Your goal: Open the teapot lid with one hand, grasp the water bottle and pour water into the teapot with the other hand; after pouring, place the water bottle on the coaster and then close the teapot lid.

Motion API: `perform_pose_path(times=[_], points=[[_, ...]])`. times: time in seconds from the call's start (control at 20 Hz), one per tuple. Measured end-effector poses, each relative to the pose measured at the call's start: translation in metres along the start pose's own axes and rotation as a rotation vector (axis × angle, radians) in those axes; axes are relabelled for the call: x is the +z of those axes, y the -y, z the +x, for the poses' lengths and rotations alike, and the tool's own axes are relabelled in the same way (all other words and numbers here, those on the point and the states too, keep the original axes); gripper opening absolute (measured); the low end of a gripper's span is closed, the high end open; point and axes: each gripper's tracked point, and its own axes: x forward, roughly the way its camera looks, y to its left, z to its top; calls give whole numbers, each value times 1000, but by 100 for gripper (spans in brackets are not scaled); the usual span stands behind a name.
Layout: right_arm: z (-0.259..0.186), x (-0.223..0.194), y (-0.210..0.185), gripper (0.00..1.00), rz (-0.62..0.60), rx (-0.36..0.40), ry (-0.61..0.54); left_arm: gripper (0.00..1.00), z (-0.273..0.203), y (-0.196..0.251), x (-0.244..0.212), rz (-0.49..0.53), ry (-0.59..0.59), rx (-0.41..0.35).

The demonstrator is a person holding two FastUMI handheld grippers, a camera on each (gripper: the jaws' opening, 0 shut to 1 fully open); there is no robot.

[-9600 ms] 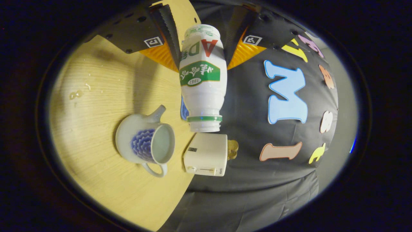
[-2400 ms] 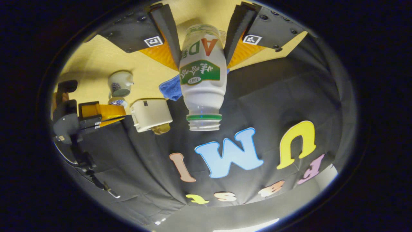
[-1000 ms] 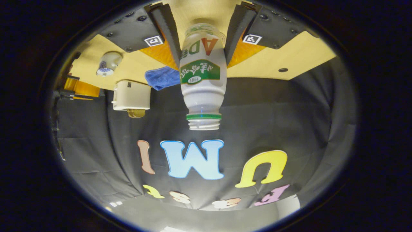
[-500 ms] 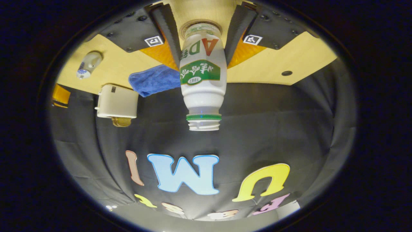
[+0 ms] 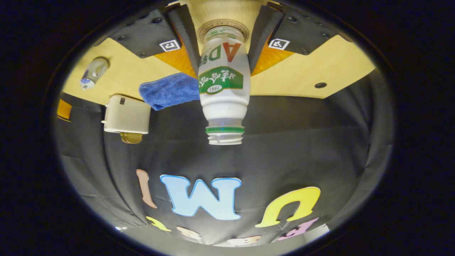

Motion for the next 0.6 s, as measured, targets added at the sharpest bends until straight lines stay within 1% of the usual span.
perform_pose_path(times=[0.1,0.15,0.2,0.3,0.45,0.6], points=[[0,-1,-4,69,-2,10,-4,75,0,0,-1,4,1,2],[-1,-1,-4,69,-7,12,-5,77,1,1,-1,10,-8,-3],[-1,-2,-4,69,-9,14,-7,87,3,6,-9,15,-25,-22],[0,-3,-4,69,-8,18,-10,99,4,3,-18,22,-48,0],[0,-3,-4,69,-9,18,-11,100,-2,-5,-9,36,-26,44],[-1,-5,-6,69,-3,25,-14,100,-9,-3,-12,29,-37,44]])
